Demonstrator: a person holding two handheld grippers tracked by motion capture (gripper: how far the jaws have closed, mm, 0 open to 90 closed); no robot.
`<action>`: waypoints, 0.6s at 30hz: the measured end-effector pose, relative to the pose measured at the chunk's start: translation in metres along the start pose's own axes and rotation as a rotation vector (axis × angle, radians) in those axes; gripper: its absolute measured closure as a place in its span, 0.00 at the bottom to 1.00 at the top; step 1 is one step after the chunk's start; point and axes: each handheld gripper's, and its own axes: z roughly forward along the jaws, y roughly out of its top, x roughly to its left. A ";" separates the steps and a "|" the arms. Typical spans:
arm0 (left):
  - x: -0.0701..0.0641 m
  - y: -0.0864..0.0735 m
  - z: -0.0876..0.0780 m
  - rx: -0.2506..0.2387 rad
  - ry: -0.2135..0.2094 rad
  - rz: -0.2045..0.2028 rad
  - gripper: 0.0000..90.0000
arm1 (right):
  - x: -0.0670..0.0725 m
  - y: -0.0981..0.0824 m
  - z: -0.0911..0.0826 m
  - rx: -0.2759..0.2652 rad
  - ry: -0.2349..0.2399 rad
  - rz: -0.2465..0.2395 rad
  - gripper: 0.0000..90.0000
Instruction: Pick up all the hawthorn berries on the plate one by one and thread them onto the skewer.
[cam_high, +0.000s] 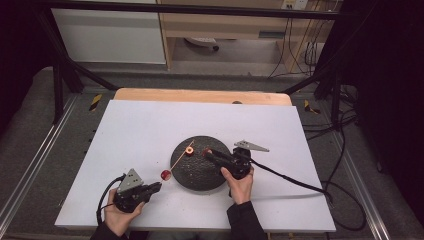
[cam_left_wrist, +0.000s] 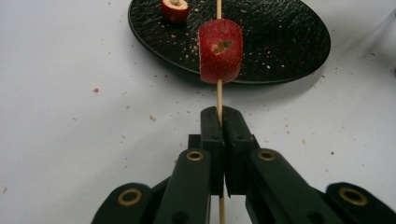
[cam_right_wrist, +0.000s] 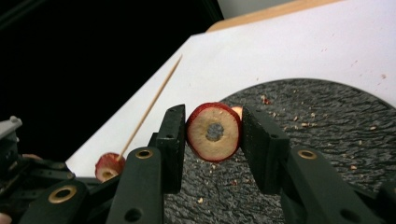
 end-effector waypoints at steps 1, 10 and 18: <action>-0.001 0.002 0.000 0.001 0.000 0.006 0.98 | 0.000 0.000 -0.001 -0.013 0.001 0.005 0.69; -0.009 0.014 0.001 -0.023 -0.007 0.018 0.98 | 0.003 0.003 -0.011 -0.156 0.017 0.026 0.69; -0.013 0.024 0.004 -0.043 -0.015 0.018 0.98 | 0.005 0.009 -0.015 -0.267 0.026 0.053 0.69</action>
